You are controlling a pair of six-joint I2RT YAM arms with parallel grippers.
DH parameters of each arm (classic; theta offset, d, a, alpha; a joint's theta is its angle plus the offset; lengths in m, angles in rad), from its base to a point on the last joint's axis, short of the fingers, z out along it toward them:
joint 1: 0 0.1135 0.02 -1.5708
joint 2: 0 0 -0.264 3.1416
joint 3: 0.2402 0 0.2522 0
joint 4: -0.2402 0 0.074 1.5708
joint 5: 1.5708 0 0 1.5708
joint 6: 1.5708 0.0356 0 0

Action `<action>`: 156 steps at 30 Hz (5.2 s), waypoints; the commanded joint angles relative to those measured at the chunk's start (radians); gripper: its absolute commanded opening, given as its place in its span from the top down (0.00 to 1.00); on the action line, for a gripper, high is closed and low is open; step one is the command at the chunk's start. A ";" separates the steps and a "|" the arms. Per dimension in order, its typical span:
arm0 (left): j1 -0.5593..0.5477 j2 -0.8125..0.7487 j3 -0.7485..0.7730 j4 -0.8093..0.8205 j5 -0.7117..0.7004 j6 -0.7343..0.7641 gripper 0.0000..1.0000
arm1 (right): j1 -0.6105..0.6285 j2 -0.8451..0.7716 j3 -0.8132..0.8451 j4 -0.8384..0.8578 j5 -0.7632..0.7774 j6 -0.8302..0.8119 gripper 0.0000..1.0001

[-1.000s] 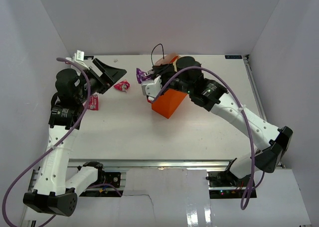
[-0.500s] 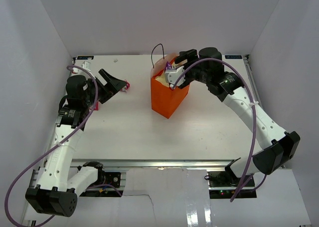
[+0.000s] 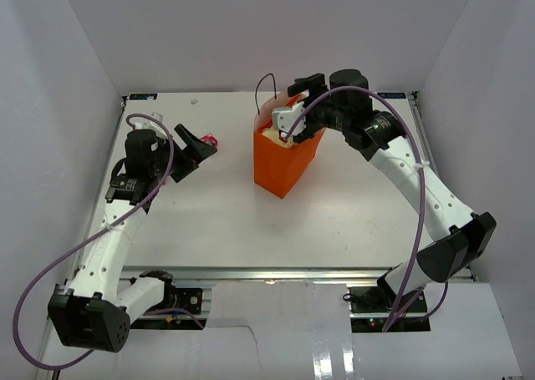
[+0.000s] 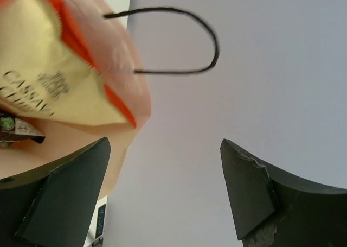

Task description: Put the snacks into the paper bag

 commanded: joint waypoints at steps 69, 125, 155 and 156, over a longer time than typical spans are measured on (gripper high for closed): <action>0.074 0.116 -0.376 0.572 0.471 0.193 0.92 | -0.033 -0.117 -0.176 -0.067 -0.781 1.173 0.20; -0.043 -0.048 -0.134 0.036 -0.395 0.207 0.02 | -0.157 0.040 0.100 0.255 -0.219 1.321 0.92; 0.210 0.920 0.509 -0.353 -0.793 0.035 0.05 | -0.454 -0.174 -0.142 0.255 -0.435 1.256 0.14; 0.217 0.935 0.523 -0.353 -0.785 0.041 0.05 | -0.459 -0.178 -0.150 0.255 -0.443 1.262 0.14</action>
